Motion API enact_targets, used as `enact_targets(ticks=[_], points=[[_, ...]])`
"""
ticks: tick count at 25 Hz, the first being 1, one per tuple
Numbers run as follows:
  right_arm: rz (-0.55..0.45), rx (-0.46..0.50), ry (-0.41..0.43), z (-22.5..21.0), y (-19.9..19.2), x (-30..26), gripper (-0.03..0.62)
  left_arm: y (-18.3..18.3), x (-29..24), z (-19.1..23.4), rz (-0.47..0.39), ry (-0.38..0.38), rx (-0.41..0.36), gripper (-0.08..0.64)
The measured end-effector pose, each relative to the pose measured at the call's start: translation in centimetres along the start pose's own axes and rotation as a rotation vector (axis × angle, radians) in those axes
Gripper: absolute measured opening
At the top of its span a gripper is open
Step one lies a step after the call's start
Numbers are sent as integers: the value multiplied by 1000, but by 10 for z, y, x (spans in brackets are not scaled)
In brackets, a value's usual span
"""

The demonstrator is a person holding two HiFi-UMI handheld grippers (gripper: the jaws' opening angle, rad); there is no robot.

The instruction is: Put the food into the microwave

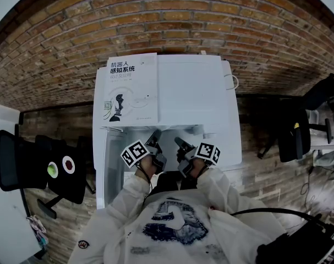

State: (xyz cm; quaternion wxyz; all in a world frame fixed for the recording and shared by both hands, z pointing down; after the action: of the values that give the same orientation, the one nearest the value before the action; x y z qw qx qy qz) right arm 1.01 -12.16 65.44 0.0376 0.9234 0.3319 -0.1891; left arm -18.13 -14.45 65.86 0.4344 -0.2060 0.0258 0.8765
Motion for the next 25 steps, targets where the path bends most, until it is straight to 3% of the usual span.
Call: enact_targets(ticks=[5, 8, 11, 14, 19, 25], points=[[1, 53, -9, 12, -2, 9, 29, -4, 13, -10, 2, 6, -69, 110], [-1, 121, -11, 23, -1, 17, 29, -7, 22, -23, 13, 7, -166, 107], [0, 202, -8, 36, -1, 27, 28, -12, 32, -41, 19, 2, -279, 58], [3, 315, 4, 55, 0, 39, 28, -12, 46, -68, -2, -8, -443, 30], [-27, 615, 20, 99, 4, 62, 24, -15, 70, -123, -55, -38, -750, 8], [-157, 968, -2, 158, 7, 93, 17, -16, 100, -173, -161, 5, -1082, 6]])
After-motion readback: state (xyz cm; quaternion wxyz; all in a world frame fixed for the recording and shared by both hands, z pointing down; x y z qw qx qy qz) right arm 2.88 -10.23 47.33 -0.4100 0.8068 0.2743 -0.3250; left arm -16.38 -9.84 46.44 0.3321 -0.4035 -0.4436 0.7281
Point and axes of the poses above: the fingertips, and each gripper's own axes: x backward along the fingers, z to its left, y out of its top, the point moved 8 cm from there along x, backward along the fingers, and after that the axes turned 3 degrees about x, right-handed, at the moved point
